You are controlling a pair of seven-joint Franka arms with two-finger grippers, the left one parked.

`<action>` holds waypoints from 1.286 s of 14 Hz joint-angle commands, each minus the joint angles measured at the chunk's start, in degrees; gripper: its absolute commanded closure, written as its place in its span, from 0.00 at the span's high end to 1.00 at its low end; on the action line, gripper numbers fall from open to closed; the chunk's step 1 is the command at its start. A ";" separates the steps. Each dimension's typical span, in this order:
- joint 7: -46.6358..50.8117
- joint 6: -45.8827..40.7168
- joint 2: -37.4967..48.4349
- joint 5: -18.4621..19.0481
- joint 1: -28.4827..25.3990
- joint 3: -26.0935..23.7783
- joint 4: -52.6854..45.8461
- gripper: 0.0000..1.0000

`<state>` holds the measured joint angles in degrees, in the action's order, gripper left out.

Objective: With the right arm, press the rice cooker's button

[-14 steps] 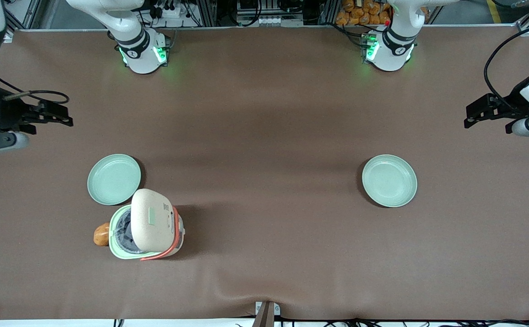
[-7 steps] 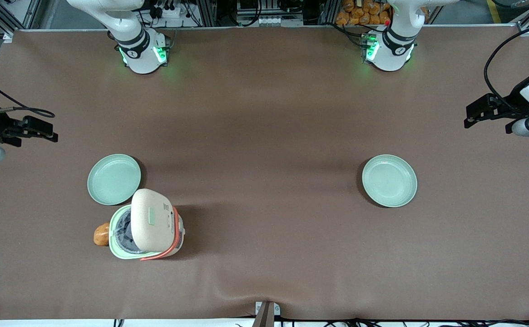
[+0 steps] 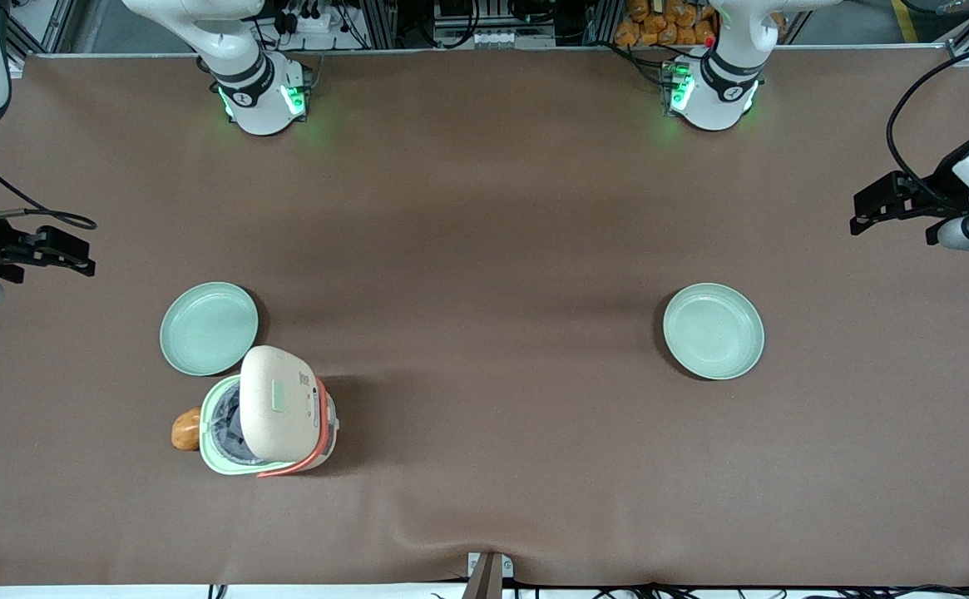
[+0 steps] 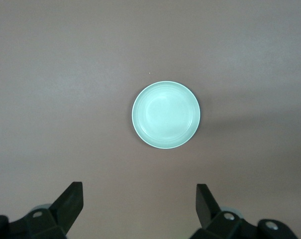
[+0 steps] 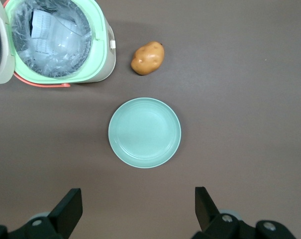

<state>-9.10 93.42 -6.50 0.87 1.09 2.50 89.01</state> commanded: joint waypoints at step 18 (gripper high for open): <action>0.04 -6.41 1.93 -2.80 -0.21 1.02 -0.33 1.00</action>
<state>-9.08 87.83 -5.36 -1.19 1.08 3.08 88.81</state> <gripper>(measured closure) 0.000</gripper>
